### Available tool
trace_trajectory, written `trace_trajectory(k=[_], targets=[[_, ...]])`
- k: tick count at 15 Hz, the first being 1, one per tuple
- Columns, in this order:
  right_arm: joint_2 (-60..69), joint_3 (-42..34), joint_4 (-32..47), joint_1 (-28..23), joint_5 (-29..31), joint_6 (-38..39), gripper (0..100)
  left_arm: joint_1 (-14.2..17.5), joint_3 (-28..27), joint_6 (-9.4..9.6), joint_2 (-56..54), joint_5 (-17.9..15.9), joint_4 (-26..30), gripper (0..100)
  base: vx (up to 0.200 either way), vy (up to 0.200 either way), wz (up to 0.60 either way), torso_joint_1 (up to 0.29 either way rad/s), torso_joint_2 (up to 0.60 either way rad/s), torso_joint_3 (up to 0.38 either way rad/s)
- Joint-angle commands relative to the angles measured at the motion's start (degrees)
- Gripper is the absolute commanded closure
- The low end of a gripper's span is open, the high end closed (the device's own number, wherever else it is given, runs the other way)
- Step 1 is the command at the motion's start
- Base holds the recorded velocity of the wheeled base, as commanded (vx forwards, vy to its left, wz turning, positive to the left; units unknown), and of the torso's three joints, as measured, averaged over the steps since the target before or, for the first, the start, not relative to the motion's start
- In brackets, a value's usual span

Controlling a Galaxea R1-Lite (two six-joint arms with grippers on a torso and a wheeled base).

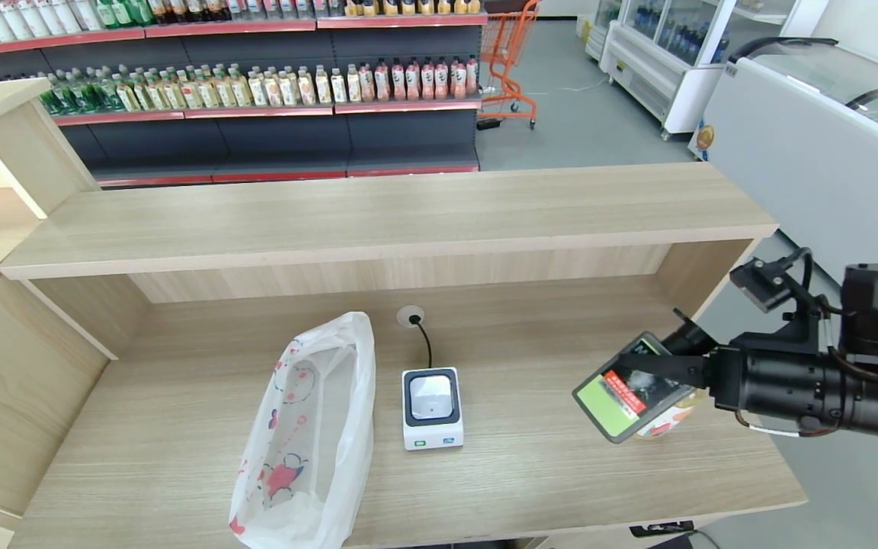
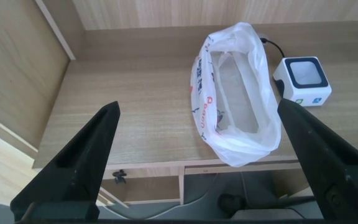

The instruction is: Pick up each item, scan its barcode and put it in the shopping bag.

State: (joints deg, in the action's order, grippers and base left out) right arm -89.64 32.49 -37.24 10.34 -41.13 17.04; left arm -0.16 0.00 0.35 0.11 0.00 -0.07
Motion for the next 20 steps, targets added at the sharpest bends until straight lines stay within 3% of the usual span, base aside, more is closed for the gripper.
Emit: trace_trajectory(k=[1,7,12,17,20], targets=[[-7.13,3.28,-0.11,2.14,0.35,0.98,100,-0.02,0.0,0.0,-0.02,0.0,-0.01,0,0.0,0.0,0.0,0.0,0.0,0.0],[-10.21,5.57,-0.02,4.25,0.35,0.98,100,-0.02,0.0,0.0,-0.02,0.0,-0.01,0,0.0,0.0,0.0,0.0,0.0,0.0],[-11.44,6.62,-0.02,5.04,1.05,1.15,100,0.07,0.0,-0.71,-0.02,0.0,-0.1,0,0.0,0.2,0.0,0.011,0.01,0.001],[-17.5,10.93,-0.02,8.65,12.57,0.62,100,-0.02,0.0,-0.27,-0.02,0.0,-0.01,0,0.0,0.08,0.0,-0.002,0.0,0.001],[-19.17,11.46,-0.11,11.28,14.76,0.36,100,-0.02,0.0,-0.27,-0.02,0.0,-0.01,0,0.0,0.0,0.0,0.0,0.0,0.0]])
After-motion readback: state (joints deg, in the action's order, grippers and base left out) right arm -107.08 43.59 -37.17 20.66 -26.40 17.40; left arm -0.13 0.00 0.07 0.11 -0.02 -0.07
